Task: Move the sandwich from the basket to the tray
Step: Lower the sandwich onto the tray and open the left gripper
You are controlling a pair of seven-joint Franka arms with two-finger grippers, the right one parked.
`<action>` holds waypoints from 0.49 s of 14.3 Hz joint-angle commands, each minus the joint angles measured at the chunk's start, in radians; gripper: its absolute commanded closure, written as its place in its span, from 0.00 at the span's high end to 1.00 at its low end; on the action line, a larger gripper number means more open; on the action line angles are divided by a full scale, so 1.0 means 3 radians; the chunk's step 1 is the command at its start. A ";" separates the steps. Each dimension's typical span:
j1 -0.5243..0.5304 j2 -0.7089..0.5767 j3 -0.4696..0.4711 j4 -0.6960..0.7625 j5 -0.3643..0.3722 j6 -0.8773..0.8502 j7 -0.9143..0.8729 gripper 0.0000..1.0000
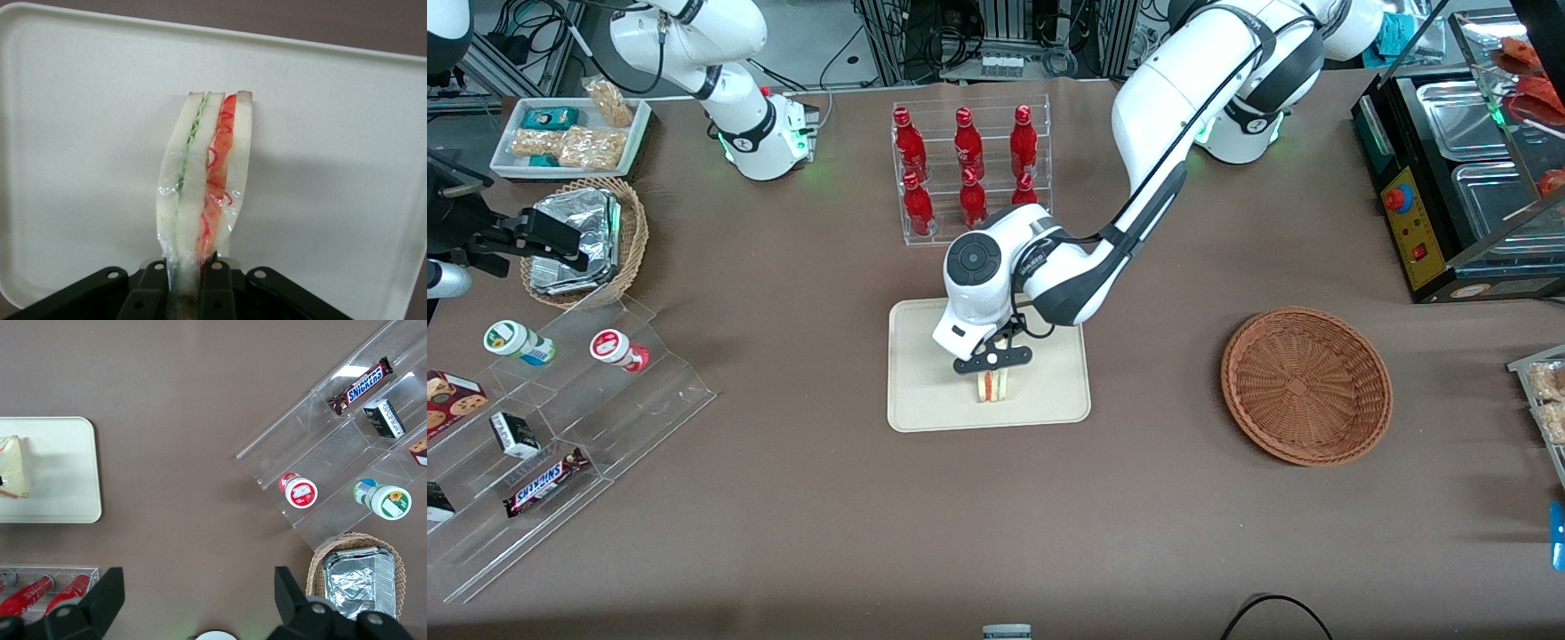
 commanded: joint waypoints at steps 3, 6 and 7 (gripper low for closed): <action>-0.0100 0.0048 0.0020 -0.0003 0.0053 0.0034 -0.0100 0.13; -0.0100 0.0043 0.0020 -0.0095 0.0073 0.0244 -0.0024 0.15; -0.0100 0.0043 0.0025 -0.0096 0.0073 0.0244 -0.0028 0.26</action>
